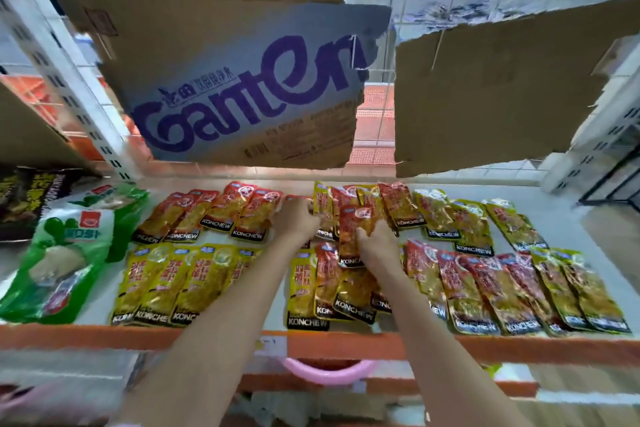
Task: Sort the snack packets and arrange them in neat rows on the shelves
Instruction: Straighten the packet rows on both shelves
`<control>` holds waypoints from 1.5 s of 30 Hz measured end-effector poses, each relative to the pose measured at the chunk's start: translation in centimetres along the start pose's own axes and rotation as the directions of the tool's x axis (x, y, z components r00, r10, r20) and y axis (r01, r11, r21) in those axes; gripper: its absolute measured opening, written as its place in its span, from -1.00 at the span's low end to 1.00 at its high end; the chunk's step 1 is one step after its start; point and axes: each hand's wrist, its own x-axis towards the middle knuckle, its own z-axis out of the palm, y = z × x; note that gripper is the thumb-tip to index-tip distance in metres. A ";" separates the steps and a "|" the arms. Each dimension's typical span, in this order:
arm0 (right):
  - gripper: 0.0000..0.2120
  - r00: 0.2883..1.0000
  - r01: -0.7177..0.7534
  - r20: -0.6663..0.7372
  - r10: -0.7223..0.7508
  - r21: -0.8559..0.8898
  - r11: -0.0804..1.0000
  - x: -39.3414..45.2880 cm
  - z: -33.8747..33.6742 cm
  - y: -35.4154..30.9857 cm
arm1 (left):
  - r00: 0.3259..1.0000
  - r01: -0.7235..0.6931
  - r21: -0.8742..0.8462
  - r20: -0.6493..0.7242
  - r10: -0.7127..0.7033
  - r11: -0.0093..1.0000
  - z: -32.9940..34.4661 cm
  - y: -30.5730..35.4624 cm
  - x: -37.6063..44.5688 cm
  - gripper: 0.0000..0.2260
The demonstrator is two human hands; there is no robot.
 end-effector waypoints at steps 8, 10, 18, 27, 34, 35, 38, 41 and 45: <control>-0.80 0.997 -0.011 0.081 -0.014 0.298 0.955 -0.3 -0.4 0.9 | 0.985 -0.055 -0.520 -0.167 -0.038 0.853 -5.3 -6.7 -6.2 -0.83; -0.80 0.998 0.032 0.043 -0.053 0.394 0.918 -0.3 -0.3 -0.2 | 0.995 -0.005 -0.375 -0.097 -0.034 0.927 -4.7 -8.9 -8.4 -0.82; -0.78 0.947 0.318 0.091 -0.308 -0.137 0.938 -1.1 0.0 -2.8 | 0.969 -0.141 0.175 -0.179 0.172 0.974 -3.6 -11.4 -10.3 -0.73; -0.53 0.945 0.322 0.104 -0.311 -0.476 0.818 -7.2 2.3 3.6 | 0.874 -0.485 0.272 0.201 0.443 0.831 -1.2 -8.6 -3.3 -0.57; -0.60 0.959 0.258 -0.048 -0.278 -0.247 0.934 -7.2 2.0 3.8 | 0.882 -0.472 0.218 0.101 0.461 0.854 -1.2 -8.1 -4.3 -0.56; -0.59 0.962 0.239 -0.071 -0.262 -0.237 0.942 -7.3 2.0 3.7 | 0.879 -0.475 0.203 0.068 0.472 0.856 -1.1 -7.3 -5.3 -0.55; -0.56 0.967 0.199 -0.104 -0.232 -0.259 0.945 -7.2 2.1 3.5 | 0.918 -0.396 0.283 0.152 0.367 0.874 -0.2 -5.2 -7.6 -0.31; -0.56 0.964 0.191 -0.127 -0.232 -0.274 0.943 -7.2 2.4 3.6 | 0.934 -0.355 0.327 0.173 0.314 0.876 0.5 -4.3 -7.7 -0.25; -0.58 0.967 0.195 -0.108 -0.232 -0.276 0.941 -7.2 2.2 3.7 | 0.943 -0.309 0.149 0.178 0.282 0.939 1.3 -3.9 -7.4 -0.44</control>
